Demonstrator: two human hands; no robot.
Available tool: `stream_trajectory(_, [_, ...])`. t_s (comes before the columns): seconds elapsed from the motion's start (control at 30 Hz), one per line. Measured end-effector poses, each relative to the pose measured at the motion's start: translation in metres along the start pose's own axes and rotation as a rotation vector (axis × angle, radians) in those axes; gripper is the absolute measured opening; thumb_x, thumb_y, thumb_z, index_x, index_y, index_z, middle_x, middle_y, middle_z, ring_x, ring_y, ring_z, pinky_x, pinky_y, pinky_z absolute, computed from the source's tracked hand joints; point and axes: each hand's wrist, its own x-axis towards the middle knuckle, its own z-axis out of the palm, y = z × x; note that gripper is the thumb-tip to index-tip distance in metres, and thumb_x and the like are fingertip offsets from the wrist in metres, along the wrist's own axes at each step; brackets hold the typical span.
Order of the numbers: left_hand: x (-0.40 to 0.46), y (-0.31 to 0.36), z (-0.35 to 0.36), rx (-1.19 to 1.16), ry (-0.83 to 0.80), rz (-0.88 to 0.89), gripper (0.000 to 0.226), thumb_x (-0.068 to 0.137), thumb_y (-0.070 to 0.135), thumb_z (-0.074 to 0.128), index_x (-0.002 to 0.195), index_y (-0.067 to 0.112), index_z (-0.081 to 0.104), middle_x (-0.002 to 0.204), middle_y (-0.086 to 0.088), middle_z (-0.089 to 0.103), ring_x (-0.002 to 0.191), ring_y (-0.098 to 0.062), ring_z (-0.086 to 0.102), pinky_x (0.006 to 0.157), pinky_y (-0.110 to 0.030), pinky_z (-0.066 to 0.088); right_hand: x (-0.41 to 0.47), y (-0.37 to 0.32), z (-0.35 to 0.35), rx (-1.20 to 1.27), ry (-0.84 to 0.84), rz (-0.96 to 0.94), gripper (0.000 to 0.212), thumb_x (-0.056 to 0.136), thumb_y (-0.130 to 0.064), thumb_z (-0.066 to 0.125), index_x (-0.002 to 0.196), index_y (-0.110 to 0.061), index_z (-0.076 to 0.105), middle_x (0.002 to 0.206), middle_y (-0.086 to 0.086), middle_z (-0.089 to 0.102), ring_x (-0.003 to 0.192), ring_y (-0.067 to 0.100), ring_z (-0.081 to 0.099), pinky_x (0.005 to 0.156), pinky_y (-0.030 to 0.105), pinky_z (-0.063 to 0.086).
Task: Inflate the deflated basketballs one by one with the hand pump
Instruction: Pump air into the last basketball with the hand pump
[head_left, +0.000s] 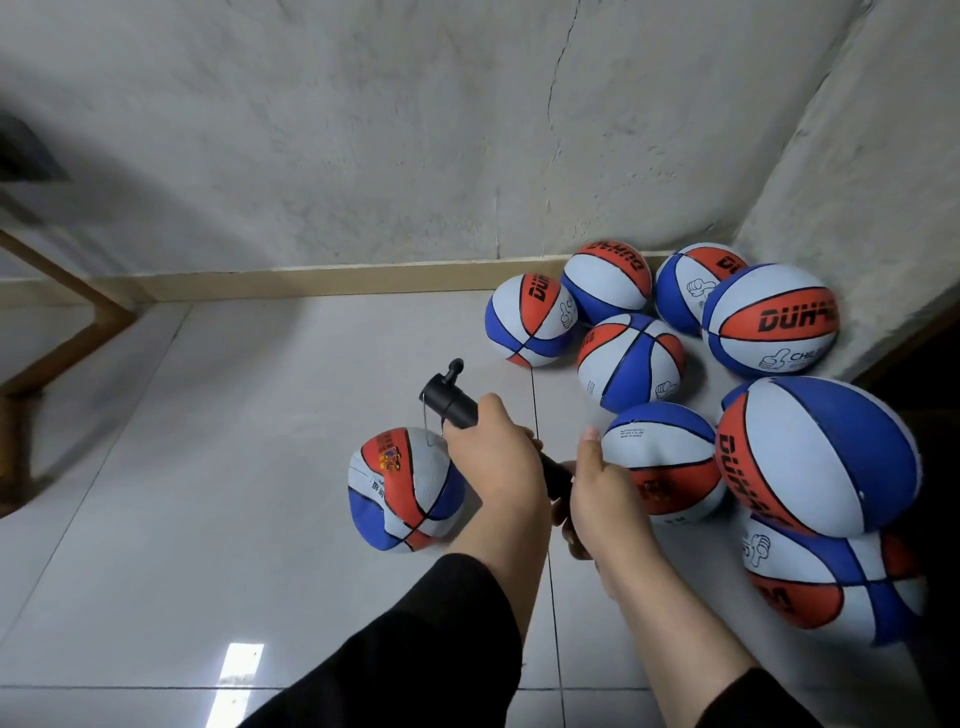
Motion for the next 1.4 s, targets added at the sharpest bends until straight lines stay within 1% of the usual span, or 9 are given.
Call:
stream_trajectory(0.2, [0.02, 0.019, -0.005, 0.011, 0.008, -0.001, 0.008, 0.097, 0.026, 0.054, 0.098, 0.018, 0.055, 0.067, -0.01, 0.057, 0.055, -0.024, 0.056, 0.057, -0.033, 0.052, -0.003, -0.001, 0.001, 0.027, 0.015, -0.084, 0.067, 0.103, -0.064, 0.031, 0.09, -0.009, 0.067, 0.059, 0.011, 0.063, 0.053, 0.025, 0.055, 0.052, 0.03, 0.041])
stream_trajectory(0.37, [0.042, 0.026, -0.018, -0.011, 0.05, -0.015, 0.025, 0.092, 0.031, 0.051, 0.109, 0.013, 0.056, 0.072, -0.013, 0.065, 0.057, -0.027, 0.063, 0.071, -0.052, 0.063, -0.007, 0.01, -0.02, 0.052, 0.015, 0.022, 0.059, 0.101, -0.066, 0.034, 0.094, -0.016, 0.065, 0.059, 0.012, 0.059, 0.042, 0.019, 0.044, 0.044, 0.026, 0.032])
stream_trajectory(0.53, [0.016, 0.022, -0.008, 0.0, 0.044, 0.003, 0.019, 0.098, 0.025, 0.05, 0.109, 0.011, 0.055, 0.071, -0.01, 0.06, 0.057, -0.021, 0.059, 0.058, -0.031, 0.052, -0.001, 0.0, -0.005, -0.002, 0.013, -0.063, 0.077, 0.1, -0.07, 0.026, 0.089, -0.005, 0.064, 0.069, 0.016, 0.067, 0.067, 0.033, 0.062, 0.066, 0.04, 0.051])
stream_trajectory(0.73, [-0.002, 0.008, 0.0, -0.012, -0.008, 0.005, 0.003, 0.097, 0.023, 0.052, 0.095, 0.025, 0.05, 0.064, -0.007, 0.054, 0.057, -0.021, 0.055, 0.058, -0.031, 0.051, -0.001, -0.011, 0.0, -0.015, -0.009, -0.05, 0.07, 0.105, -0.062, 0.027, 0.092, -0.005, 0.065, 0.061, 0.012, 0.062, 0.052, 0.026, 0.055, 0.046, 0.026, 0.042])
stream_trajectory(0.87, [0.004, 0.014, 0.002, 0.054, -0.038, -0.008, 0.003, 0.099, 0.026, 0.053, 0.097, 0.023, 0.052, 0.071, -0.011, 0.057, 0.061, -0.022, 0.058, 0.058, -0.032, 0.052, -0.002, -0.009, -0.005, 0.065, -0.019, -0.017, 0.067, 0.105, -0.061, 0.029, 0.097, -0.005, 0.065, 0.06, 0.013, 0.059, 0.049, 0.025, 0.05, 0.048, 0.027, 0.038])
stream_trajectory(1.07, [0.033, 0.017, -0.01, 0.045, 0.027, -0.034, 0.025, 0.095, 0.031, 0.051, 0.108, 0.011, 0.057, 0.073, -0.012, 0.067, 0.056, -0.025, 0.063, 0.055, -0.03, 0.048, -0.005, 0.009, -0.027, 0.125, 0.035, 0.093, 0.063, 0.101, -0.066, 0.036, 0.104, -0.01, 0.064, 0.061, 0.013, 0.055, 0.042, 0.019, 0.042, 0.044, 0.022, 0.031])
stream_trajectory(1.2, [0.02, 0.011, -0.007, 0.055, 0.022, -0.021, 0.012, 0.1, 0.026, 0.049, 0.103, 0.015, 0.053, 0.075, -0.012, 0.063, 0.054, -0.021, 0.059, 0.051, -0.026, 0.048, -0.005, 0.008, -0.018, 0.102, 0.028, 0.078, 0.063, 0.101, -0.065, 0.036, 0.095, -0.009, 0.063, 0.061, 0.013, 0.055, 0.046, 0.023, 0.045, 0.048, 0.026, 0.035])
stream_trajectory(1.3, [0.009, 0.005, -0.002, 0.061, -0.007, -0.008, 0.015, 0.099, 0.025, 0.05, 0.108, 0.015, 0.055, 0.069, -0.009, 0.06, 0.058, -0.024, 0.06, 0.058, -0.031, 0.052, -0.001, 0.004, -0.009, 0.036, 0.013, 0.009, 0.066, 0.104, -0.062, 0.032, 0.085, -0.007, 0.063, 0.055, 0.009, 0.058, 0.053, 0.027, 0.053, 0.056, 0.035, 0.044])
stream_trajectory(1.4, [0.002, -0.001, 0.002, 0.036, -0.016, -0.012, 0.008, 0.098, 0.024, 0.051, 0.102, 0.019, 0.054, 0.064, -0.008, 0.058, 0.059, -0.024, 0.059, 0.06, -0.032, 0.052, 0.004, -0.004, -0.003, -0.023, 0.009, -0.049, 0.07, 0.105, -0.06, 0.026, 0.085, -0.006, 0.065, 0.056, 0.007, 0.059, 0.054, 0.027, 0.056, 0.057, 0.035, 0.046])
